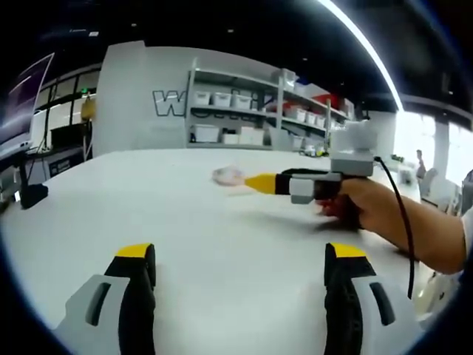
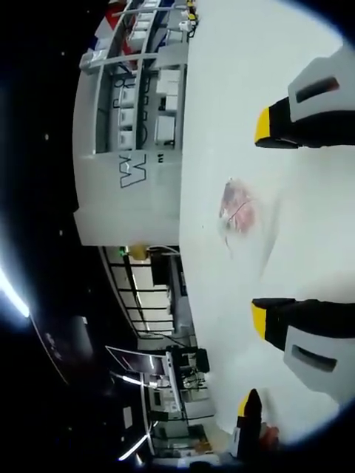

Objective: Open the resealable bag by pulling the two sides of the seal apart until the entire bag opening is separated and visibly accessible.

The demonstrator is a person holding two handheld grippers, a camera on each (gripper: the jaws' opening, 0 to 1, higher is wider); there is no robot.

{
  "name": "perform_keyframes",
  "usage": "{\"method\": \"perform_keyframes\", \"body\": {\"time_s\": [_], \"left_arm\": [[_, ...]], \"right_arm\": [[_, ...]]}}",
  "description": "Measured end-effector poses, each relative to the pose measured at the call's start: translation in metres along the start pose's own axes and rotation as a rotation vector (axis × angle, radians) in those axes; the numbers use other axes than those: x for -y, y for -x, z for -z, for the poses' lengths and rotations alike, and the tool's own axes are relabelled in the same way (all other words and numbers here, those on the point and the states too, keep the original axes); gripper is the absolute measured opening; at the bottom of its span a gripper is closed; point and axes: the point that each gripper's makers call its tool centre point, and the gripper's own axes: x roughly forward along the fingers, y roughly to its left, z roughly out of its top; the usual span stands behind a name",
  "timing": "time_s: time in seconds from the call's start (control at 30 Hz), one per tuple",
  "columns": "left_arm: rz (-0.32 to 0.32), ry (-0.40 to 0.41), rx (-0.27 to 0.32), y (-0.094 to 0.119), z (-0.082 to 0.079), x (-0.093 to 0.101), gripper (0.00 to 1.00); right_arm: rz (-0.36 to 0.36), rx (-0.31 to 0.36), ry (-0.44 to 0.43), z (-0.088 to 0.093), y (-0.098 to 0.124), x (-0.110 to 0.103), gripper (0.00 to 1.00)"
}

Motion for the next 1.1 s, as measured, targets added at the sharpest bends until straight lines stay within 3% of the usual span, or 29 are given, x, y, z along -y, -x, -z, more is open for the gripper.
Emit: {"method": "perform_keyframes", "body": {"time_s": [1.1], "left_arm": [[-0.006, 0.008, -0.003, 0.000, -0.001, -0.005, 0.96]], "right_arm": [[0.006, 0.014, -0.030, 0.002, 0.033, -0.006, 0.84]]}}
